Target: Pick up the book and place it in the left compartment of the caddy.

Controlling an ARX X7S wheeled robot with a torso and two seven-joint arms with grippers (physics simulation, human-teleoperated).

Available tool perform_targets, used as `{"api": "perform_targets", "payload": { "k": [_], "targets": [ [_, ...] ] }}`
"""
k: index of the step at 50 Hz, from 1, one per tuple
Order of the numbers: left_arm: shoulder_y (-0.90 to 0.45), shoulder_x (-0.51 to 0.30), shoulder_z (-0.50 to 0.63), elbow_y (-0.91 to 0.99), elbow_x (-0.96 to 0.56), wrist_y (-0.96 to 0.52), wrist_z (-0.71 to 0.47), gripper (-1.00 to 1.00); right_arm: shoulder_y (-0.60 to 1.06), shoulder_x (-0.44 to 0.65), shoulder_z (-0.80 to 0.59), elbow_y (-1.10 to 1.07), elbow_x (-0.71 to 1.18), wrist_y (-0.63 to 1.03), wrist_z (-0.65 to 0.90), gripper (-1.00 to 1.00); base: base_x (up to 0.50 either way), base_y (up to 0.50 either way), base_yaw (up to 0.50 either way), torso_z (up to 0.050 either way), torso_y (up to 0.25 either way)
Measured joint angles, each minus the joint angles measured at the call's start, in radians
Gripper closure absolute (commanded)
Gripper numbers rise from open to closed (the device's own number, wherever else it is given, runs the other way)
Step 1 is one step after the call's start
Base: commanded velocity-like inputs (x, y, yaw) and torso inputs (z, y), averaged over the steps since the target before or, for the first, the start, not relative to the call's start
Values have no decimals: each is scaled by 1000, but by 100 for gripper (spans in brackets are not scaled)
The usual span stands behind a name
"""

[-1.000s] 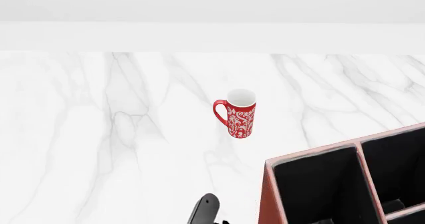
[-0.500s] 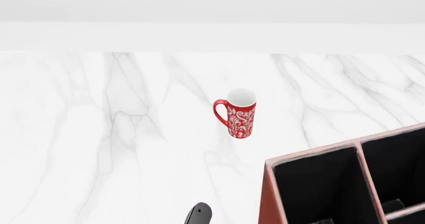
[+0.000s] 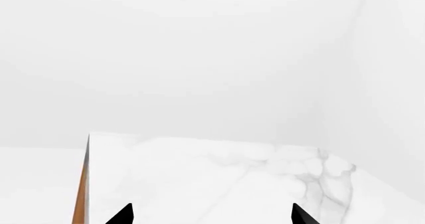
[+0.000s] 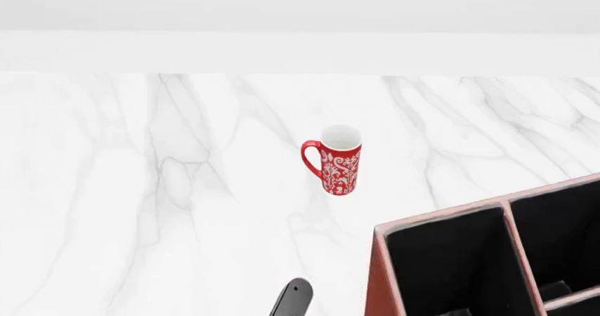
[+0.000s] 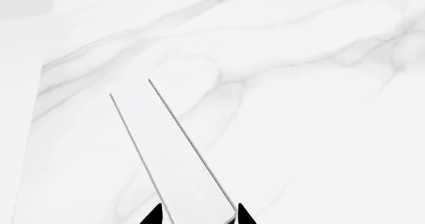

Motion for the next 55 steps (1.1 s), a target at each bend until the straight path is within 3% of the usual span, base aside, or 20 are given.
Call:
{"api": "perform_targets", "payload": {
  "k": [20,55],
  "targets": [
    [3,-1,1,0,-1,9,-2,-100,-30,29,21,-122,-4,12,75,100,0,0,0,0,0],
    [5,-3,5,1,-2,22,-2,-100,-146,68,240,-413,68,-97,338,100,0,0,0,0,1]
  ]
}}
